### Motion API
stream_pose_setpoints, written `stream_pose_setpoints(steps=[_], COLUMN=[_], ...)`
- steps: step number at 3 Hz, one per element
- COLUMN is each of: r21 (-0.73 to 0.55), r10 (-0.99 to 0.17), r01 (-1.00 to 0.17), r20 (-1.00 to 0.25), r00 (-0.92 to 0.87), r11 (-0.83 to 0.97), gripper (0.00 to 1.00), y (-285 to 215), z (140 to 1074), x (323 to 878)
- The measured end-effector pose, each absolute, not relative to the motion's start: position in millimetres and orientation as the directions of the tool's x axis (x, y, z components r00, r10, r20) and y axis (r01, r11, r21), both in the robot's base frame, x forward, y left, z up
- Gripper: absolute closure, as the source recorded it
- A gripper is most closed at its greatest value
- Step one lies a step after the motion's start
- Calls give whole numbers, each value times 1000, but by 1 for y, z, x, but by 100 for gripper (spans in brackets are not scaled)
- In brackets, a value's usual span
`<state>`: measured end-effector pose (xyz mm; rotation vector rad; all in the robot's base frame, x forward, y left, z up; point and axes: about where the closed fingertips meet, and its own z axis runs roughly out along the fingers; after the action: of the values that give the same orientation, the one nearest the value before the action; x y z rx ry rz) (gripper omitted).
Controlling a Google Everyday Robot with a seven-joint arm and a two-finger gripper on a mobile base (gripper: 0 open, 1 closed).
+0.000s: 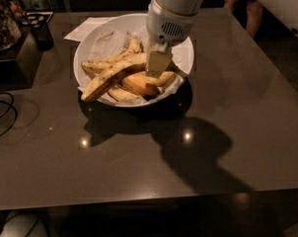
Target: Pick banana from white bowl
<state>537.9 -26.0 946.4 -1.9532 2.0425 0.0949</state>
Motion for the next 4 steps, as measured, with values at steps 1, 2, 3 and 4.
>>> stream_pose_setpoints(steps=[1, 2, 3, 4], r21=[-200, -203, -181, -131], r10=[-977, -976, -973, -961], r01=[-973, -972, -976, -977], r20=[-202, -205, -216, -243], r00=[-73, -78, -82, -135], r11=[114, 120, 122, 170], gripper=[100, 100, 100, 100], y=[-9, -9, -4, -7], z=[970, 972, 980, 983], x=[493, 492, 486, 468])
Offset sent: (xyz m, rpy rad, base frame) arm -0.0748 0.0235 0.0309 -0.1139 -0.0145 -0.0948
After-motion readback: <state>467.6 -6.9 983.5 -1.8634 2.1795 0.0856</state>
